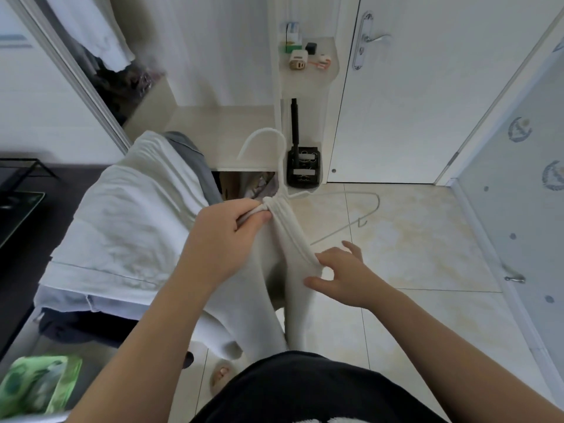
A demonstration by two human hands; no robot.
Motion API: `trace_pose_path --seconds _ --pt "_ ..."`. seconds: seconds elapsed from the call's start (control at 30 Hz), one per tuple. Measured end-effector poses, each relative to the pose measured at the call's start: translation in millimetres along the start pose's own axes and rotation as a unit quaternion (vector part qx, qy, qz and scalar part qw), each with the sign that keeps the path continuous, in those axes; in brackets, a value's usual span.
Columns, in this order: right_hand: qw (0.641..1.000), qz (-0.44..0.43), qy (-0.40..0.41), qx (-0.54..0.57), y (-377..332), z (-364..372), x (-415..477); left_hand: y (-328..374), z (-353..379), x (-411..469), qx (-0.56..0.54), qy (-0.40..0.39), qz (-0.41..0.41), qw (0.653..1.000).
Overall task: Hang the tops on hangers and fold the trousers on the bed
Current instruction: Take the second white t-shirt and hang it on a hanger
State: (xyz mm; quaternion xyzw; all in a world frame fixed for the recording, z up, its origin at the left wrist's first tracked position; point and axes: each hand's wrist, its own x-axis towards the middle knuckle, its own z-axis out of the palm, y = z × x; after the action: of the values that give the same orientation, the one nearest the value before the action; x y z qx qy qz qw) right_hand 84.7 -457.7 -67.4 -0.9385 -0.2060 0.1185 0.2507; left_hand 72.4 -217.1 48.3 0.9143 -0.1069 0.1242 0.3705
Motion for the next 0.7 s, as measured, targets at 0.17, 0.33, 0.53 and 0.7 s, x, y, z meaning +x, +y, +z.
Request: trace_pose_path --seconds 0.17,0.33,0.53,0.7 --pt "0.991 0.038 -0.057 -0.113 30.8 10.5 1.9 -16.0 -22.3 -4.2 -0.019 -0.013 -0.017 1.0" --pt "0.983 0.105 -0.107 -0.104 58.2 9.8 -3.1 -25.2 -46.3 -9.5 -0.053 -0.027 -0.043 0.997" --pt "0.995 0.098 -0.003 0.02 61.8 -29.1 -5.9 -34.3 -51.5 -18.3 -0.037 -0.129 -0.063 0.989" --pt "0.995 0.065 0.067 0.037 35.5 -76.6 -10.2 -40.4 -52.5 -18.3 -0.045 -0.179 -0.088 0.979"
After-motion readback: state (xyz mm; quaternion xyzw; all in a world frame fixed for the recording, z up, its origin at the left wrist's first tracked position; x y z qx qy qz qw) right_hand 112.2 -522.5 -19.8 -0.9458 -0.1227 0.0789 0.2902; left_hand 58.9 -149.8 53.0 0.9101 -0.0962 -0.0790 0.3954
